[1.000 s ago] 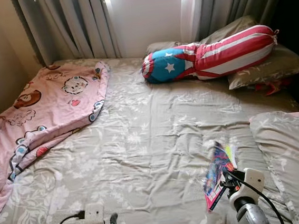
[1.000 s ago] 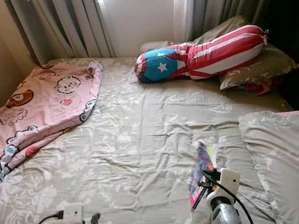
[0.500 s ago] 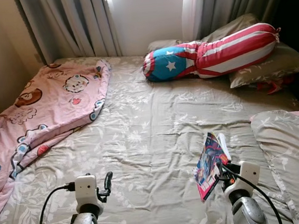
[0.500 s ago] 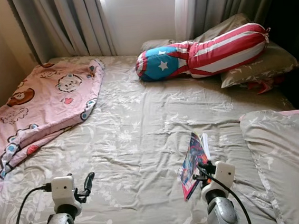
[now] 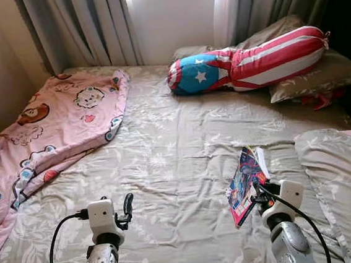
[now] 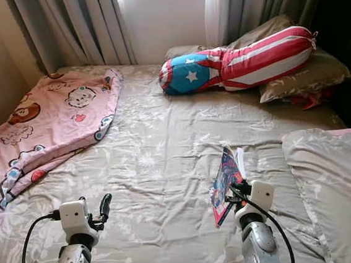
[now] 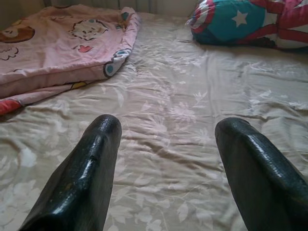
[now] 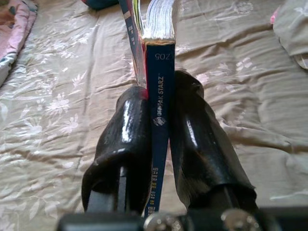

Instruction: Clean up the room

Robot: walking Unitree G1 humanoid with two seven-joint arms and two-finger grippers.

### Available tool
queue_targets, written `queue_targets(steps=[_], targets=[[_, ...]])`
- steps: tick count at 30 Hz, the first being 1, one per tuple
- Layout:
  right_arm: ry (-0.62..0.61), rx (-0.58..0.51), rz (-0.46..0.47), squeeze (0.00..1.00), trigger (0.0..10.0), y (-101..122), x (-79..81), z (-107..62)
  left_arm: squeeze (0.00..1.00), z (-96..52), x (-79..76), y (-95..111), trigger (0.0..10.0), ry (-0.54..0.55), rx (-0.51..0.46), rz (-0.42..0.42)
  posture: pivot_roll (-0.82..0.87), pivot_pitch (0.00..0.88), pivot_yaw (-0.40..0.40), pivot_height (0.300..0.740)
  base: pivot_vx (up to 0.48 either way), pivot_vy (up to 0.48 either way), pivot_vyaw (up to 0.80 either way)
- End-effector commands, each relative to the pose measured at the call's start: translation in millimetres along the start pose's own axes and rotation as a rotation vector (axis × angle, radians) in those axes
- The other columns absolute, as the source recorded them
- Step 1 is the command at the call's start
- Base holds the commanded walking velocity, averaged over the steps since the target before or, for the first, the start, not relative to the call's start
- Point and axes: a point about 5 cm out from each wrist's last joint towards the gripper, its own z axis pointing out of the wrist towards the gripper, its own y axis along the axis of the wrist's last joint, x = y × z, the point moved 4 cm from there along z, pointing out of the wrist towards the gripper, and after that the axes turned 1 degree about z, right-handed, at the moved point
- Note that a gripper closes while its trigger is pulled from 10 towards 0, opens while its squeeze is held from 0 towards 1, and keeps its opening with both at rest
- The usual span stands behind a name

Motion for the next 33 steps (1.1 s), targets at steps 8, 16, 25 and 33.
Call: queue_targets(steps=[8,16,25,33], targets=[[0.007,-0.061,-0.012,0.00,10.0,10.6,3.6,0.3,0.00,-0.6,-0.5,1.4,10.0,-0.001,0.005,-0.007,-0.03,0.000,-0.011,0.695,0.000,0.000,0.00],[0.013,-0.045,-0.017,0.00,10.0,6.9,5.6,0.9,0.00,-1.6,-1.8,1.1,10.0,-0.003,0.009,-0.011,-0.03,0.000,-0.010,0.670,0.000,0.000,0.00],[0.010,-0.050,-0.014,0.00,10.0,8.6,5.4,1.3,0.00,-0.1,-0.5,3.4,10.0,0.003,0.006,-0.012,-0.02,0.000,-0.013,0.665,0.000,0.000,0.00],[0.005,-0.042,-0.015,0.00,10.0,6.8,6.0,1.4,0.00,-0.2,1.5,3.3,10.0,0.008,0.013,-0.012,-0.02,0.000,-0.013,0.665,0.000,0.000,0.00]])
